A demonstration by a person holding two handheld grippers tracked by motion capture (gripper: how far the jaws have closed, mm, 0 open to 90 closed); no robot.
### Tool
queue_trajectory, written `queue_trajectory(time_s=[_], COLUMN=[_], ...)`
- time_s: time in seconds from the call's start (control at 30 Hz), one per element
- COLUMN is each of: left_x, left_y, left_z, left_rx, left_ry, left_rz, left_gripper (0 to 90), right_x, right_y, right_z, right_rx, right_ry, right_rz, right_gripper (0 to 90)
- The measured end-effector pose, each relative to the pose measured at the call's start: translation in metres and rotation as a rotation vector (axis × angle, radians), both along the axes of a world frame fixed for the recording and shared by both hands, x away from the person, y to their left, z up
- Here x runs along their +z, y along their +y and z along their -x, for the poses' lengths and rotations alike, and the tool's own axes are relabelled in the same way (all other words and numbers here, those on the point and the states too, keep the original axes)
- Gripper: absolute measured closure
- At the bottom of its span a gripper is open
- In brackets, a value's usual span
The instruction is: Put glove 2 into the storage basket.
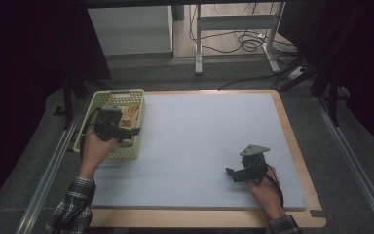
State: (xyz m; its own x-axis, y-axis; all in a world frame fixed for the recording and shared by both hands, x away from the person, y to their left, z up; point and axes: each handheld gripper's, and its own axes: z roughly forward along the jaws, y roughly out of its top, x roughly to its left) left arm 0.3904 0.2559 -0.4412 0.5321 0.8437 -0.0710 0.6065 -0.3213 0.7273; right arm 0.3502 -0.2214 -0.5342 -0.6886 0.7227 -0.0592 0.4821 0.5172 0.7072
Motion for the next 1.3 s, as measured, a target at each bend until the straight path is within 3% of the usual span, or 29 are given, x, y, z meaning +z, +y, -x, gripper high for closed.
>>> queue_trajectory(time_s=[0.43, 0.63, 0.97, 1.3], left_x=[0.003, -0.003, -0.025, -0.064], left_y=[-0.050, -0.069, -0.093, -0.104], left_z=[0.022, 0.033, 0.047, 0.062], left_rx=[-0.133, -0.189, -0.259, -0.301], left_ry=[-0.054, -0.070, -0.059, -0.025], left_rz=[-0.005, -0.015, -0.004, 0.023], left_gripper=[2.4, 2.4, 2.2, 0.9], right_x=[0.000, 0.000, 0.000, 0.000], right_y=[0.000, 0.000, 0.000, 0.000], right_z=[0.000, 0.000, 0.001, 0.001], right_rx=[-0.001, 0.000, 0.000, -0.001], right_ry=[0.002, 0.000, -0.003, -0.004], right_rz=[0.001, 0.002, 0.003, 0.003], right_gripper=[5.4, 5.4, 5.4, 5.4])
